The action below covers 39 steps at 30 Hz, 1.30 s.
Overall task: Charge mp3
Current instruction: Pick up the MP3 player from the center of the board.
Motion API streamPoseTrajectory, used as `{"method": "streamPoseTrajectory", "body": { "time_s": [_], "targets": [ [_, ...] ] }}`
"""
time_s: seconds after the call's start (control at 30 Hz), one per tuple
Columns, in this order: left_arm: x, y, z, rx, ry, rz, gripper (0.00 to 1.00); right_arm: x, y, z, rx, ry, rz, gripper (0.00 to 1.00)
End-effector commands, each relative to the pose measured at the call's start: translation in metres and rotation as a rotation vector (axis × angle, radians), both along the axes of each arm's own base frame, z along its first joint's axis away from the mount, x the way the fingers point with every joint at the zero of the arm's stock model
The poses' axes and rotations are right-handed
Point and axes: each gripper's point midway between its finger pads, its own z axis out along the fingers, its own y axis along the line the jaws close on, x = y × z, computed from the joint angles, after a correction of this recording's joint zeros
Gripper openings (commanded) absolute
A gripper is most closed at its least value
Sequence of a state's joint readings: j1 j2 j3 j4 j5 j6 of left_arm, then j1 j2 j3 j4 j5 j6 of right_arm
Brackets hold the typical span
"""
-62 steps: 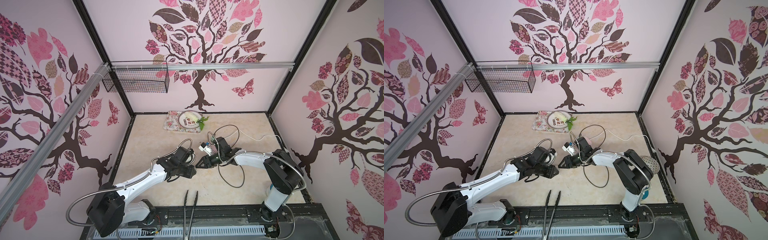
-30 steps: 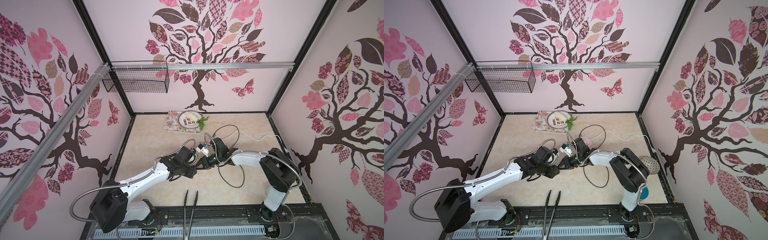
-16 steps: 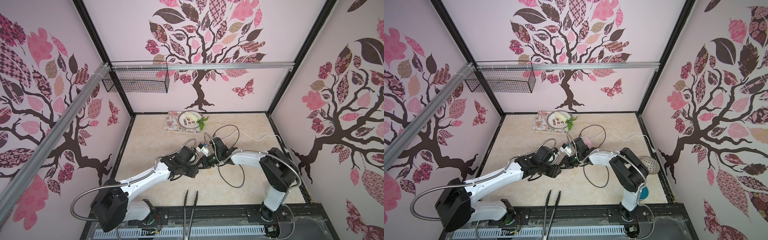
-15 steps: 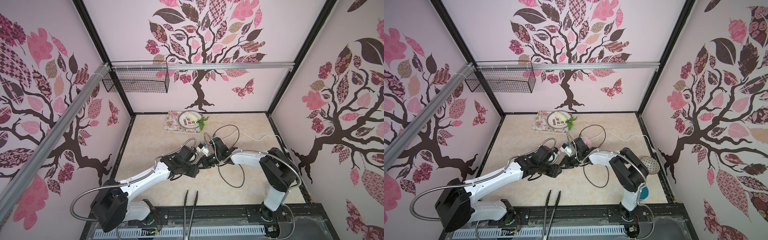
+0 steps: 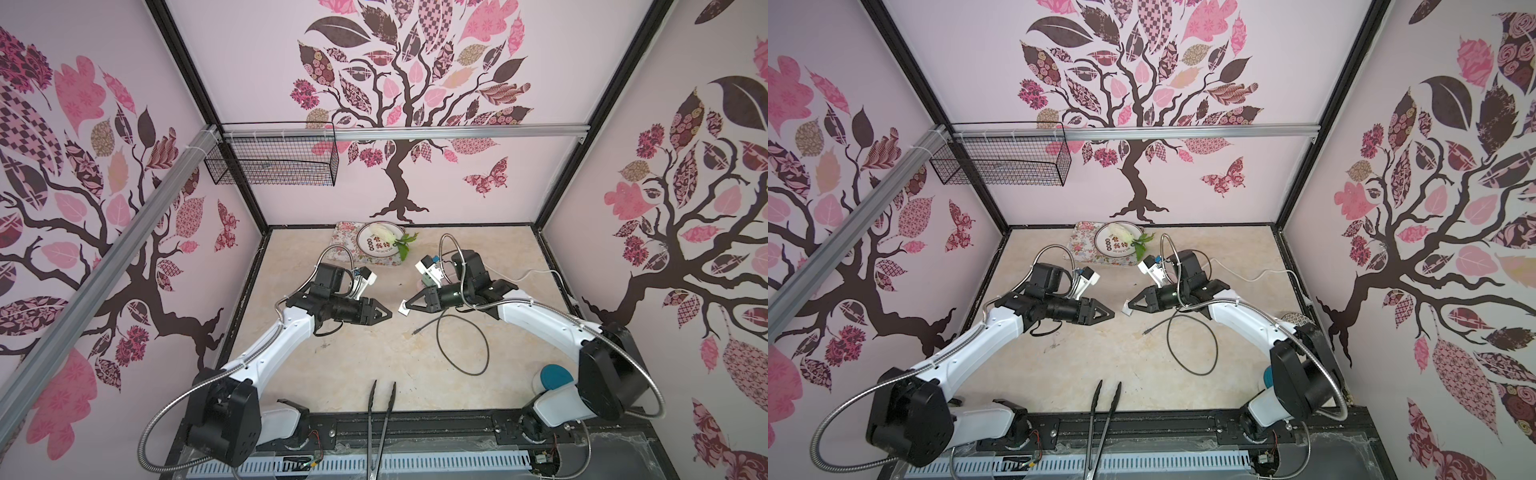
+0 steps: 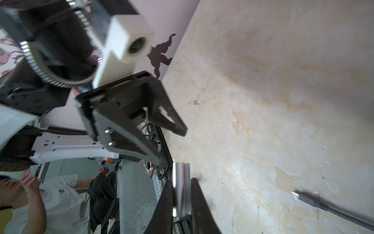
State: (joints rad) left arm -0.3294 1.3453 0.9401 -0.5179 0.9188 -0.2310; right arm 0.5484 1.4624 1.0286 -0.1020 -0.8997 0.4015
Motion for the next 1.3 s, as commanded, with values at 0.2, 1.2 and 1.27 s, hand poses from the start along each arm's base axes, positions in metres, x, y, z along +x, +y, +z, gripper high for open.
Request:
{"method": "streamPoseTrajectory", "body": {
  "time_s": [0.2, 1.2, 1.27],
  "targets": [
    [0.000, -0.020, 0.072, -0.300, -0.123, -0.269, 0.48, -0.010, 0.008, 0.036, 0.129, 0.001, 0.050, 0.00],
    [-0.015, -0.027, 0.095, -0.415, -0.116, -0.377, 0.29, -0.019, 0.023, 0.038, 0.181, 0.045, 0.090, 0.00],
    [-0.018, -0.028, 0.095, -0.416, -0.112, -0.382, 0.28, -0.018, 0.023, 0.039, 0.179, 0.039, 0.084, 0.00]
  ]
}}
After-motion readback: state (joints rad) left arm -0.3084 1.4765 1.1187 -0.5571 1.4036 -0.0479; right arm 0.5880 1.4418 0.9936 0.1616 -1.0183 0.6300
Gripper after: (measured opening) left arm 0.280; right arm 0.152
